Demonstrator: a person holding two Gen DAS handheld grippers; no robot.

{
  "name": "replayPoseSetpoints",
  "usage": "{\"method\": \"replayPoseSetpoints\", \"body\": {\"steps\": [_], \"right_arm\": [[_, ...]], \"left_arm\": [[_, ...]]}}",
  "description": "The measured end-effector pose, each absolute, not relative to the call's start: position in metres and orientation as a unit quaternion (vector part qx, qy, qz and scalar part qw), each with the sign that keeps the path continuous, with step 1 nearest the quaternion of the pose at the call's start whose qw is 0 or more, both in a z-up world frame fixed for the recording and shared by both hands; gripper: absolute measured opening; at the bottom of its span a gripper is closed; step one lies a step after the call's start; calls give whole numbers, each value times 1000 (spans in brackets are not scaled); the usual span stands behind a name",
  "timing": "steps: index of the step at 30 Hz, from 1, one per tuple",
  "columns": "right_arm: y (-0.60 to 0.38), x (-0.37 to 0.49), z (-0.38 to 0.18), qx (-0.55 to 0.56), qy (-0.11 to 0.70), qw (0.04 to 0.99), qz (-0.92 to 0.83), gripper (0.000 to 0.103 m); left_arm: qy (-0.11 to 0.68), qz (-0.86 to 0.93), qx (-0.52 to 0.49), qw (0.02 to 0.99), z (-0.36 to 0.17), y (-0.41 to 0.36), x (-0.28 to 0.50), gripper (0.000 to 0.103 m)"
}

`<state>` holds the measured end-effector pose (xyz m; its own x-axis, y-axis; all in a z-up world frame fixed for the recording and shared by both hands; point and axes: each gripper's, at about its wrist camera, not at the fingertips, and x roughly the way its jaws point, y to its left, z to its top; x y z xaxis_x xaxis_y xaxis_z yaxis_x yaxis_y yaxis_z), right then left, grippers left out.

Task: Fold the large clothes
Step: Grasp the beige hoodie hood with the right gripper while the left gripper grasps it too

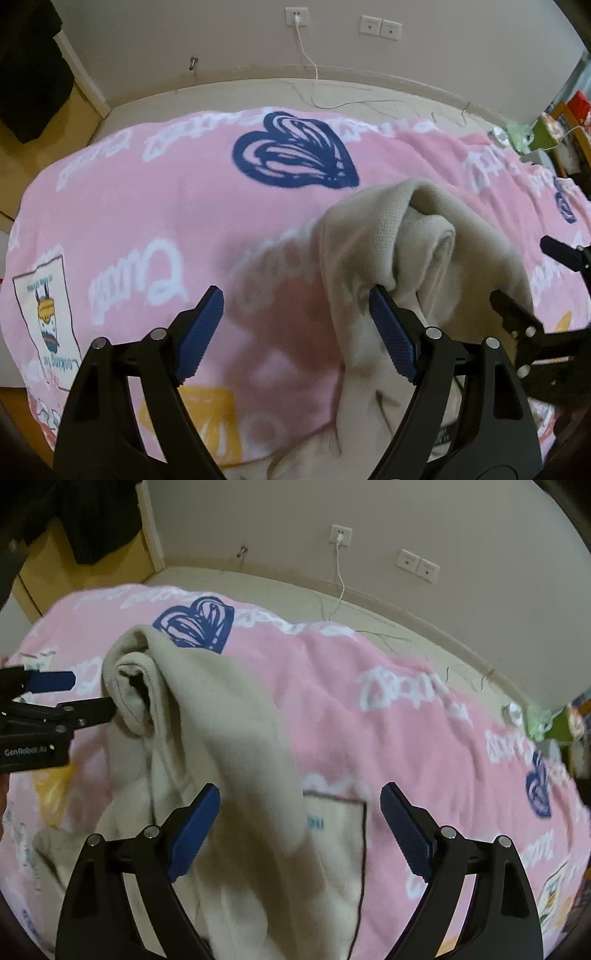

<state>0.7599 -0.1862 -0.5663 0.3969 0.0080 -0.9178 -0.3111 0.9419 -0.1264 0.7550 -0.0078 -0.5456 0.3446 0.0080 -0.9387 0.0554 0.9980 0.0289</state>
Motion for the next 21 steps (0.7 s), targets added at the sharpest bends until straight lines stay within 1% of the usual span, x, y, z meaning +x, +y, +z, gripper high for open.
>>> {"method": "replayPoseSetpoints", "body": {"steps": [1,2,3,4,5,7,9,12,15,17,18,21], "right_arm": [[-183,763,-569,-141,541,823,96,80],[-182,765,-572,-140,544,822,95,71],[-180,765,-575,-133,550,819,97,41],[-180,765,-578,-116,558,815,103,14],[-180,764,-580,-110,557,816,107,9],[-175,751,-573,-120,535,829,112,7],[-177,735,-558,-122,508,844,124,6],[-193,712,-530,-94,480,861,143,6],[-212,676,-502,-98,444,875,168,6],[-225,648,-489,-104,425,881,179,6],[-232,632,-484,-107,417,883,187,6],[-246,584,-480,-115,398,886,206,6]], "left_arm": [[569,-14,36,822,-549,-11,757,79],[570,-15,48,820,-553,-17,760,78],[570,-20,55,820,-555,-21,759,73],[569,-29,66,819,-557,-27,759,49],[572,-46,67,816,-559,-34,757,25],[569,-51,66,818,-556,-39,750,12],[554,-57,60,829,-547,-41,741,7],[532,-81,0,843,-528,-36,717,6],[508,-105,-34,854,-513,-34,685,6],[493,-119,-41,861,-505,-38,662,6],[476,-131,-48,868,-498,-39,638,6],[456,-146,-51,877,-493,-42,590,6]]}}
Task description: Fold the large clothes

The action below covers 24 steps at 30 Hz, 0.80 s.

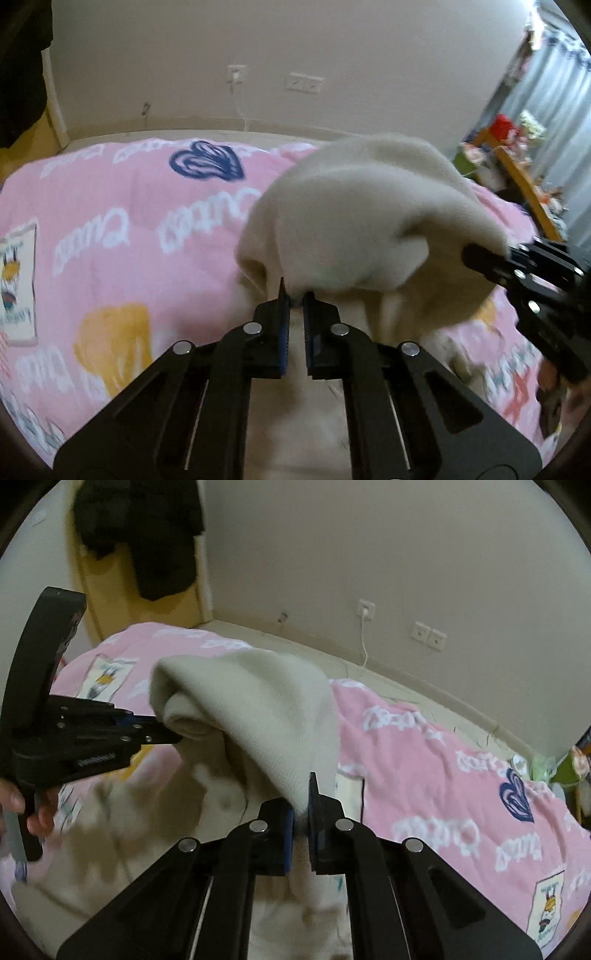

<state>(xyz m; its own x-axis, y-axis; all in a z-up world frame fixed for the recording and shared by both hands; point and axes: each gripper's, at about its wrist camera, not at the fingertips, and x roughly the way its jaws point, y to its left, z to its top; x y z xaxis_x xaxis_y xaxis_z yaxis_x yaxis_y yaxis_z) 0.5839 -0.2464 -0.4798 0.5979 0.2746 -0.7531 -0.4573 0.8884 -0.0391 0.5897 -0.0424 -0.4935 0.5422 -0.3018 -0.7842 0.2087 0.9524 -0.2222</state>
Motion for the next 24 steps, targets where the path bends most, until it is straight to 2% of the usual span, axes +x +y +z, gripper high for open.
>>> {"method": "replayPoseSetpoints", "body": {"steps": [6,12,14,15,16,17,24], "right_arm": [[-259,492,-499,-114,387,888,220,7],[-258,436,-557,-129,417,880,189,11],[-265,428,-572,-120,435,877,167,21],[-273,421,-576,-98,449,874,156,43],[-282,415,-576,-74,454,876,145,73],[-288,409,-573,-54,452,879,139,80],[-299,389,-518,81,440,884,133,85]], "left_arm": [[446,-149,-77,879,-508,-42,500,6],[482,-163,-82,857,-553,-41,447,6],[494,-166,-90,849,-563,-35,433,6],[495,-167,-85,848,-565,-34,424,6],[493,-163,-73,852,-564,-31,416,6],[490,-162,-67,854,-564,-29,410,6],[499,-108,-78,856,-559,-9,404,6]]}}
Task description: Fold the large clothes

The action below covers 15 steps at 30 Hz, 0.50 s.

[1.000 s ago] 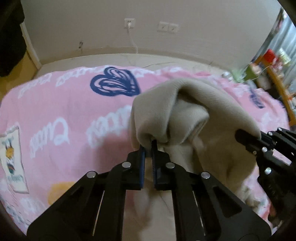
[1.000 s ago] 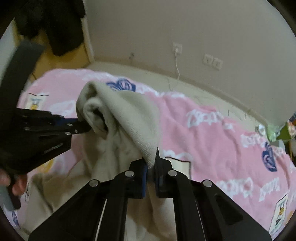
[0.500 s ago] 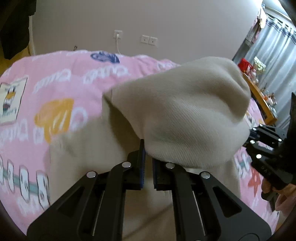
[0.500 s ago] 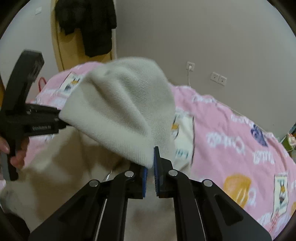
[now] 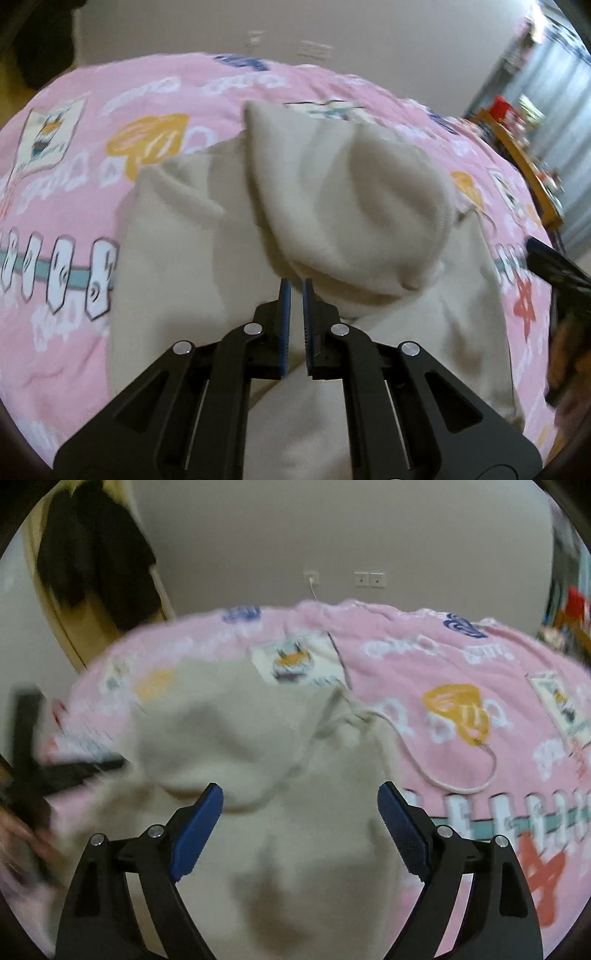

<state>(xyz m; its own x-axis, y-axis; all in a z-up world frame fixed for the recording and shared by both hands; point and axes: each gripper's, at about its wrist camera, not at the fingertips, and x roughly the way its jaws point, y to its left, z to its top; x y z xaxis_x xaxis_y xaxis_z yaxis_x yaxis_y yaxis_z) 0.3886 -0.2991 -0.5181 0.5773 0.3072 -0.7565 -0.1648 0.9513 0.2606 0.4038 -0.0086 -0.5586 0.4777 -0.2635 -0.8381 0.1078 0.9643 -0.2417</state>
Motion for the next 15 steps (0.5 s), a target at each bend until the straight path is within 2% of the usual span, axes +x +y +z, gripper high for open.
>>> {"method": "replayPoseSetpoints", "body": {"steps": [4,8,9,10,12,15], "right_arm": [[-238,414,-503,96,468,864,162,88],[-164,437,-511,-17,495,862,108,88],[-152,445,-522,-38,512,853,91,82],[-147,452,-535,-47,535,840,80,61],[-152,463,-553,-30,565,821,74,35],[-167,467,-558,-3,563,822,88,15]], "left_arm": [[526,-52,-143,836,-575,9,407,6],[545,-9,-174,820,-590,31,403,6],[550,-2,-176,816,-593,38,401,6],[554,-2,-178,814,-595,43,400,6],[558,-1,-185,809,-597,50,394,6],[565,-27,-209,797,-601,53,390,6]]}}
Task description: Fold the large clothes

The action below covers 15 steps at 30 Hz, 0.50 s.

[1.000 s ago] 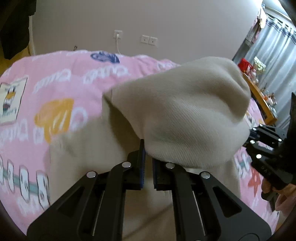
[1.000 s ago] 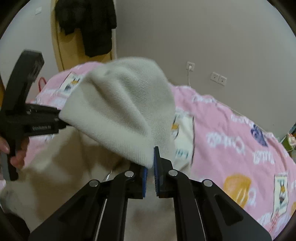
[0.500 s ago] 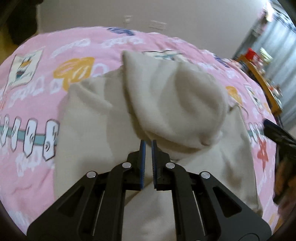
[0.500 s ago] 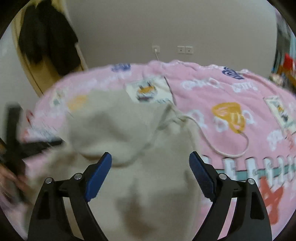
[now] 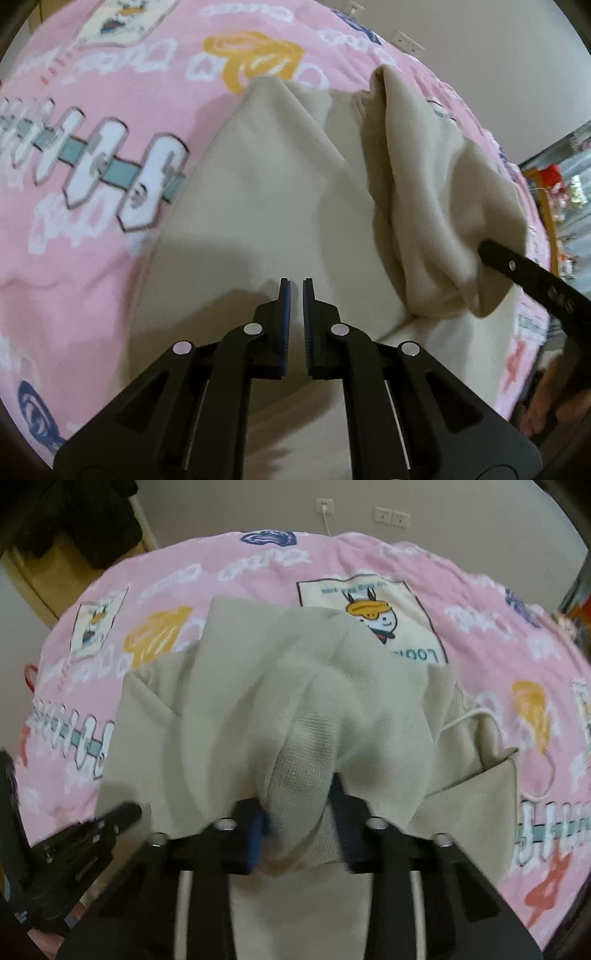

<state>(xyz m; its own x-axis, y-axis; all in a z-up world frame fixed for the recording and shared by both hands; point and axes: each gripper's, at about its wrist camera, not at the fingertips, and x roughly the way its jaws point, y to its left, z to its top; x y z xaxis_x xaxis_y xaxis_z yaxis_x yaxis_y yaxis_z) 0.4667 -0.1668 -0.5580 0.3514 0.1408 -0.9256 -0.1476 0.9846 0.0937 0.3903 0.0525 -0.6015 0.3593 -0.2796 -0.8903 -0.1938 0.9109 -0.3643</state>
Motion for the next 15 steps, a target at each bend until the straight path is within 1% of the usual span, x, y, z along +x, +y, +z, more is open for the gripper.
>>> {"method": "replayPoseSetpoints", "body": {"steps": [3,8,13,15], "right_arm": [[-184,462,-541,14,539,834,120,13],[-191,454,-497,-24,487,862,137,12],[-193,467,-477,-43,462,874,143,12],[-193,467,-470,-42,449,880,150,12]], "left_arm": [[564,-61,-229,791,-604,44,389,6],[548,-160,-305,762,-603,7,396,6],[556,-151,-296,762,-605,-30,415,6],[560,-141,-329,747,-615,-34,419,6]]}}
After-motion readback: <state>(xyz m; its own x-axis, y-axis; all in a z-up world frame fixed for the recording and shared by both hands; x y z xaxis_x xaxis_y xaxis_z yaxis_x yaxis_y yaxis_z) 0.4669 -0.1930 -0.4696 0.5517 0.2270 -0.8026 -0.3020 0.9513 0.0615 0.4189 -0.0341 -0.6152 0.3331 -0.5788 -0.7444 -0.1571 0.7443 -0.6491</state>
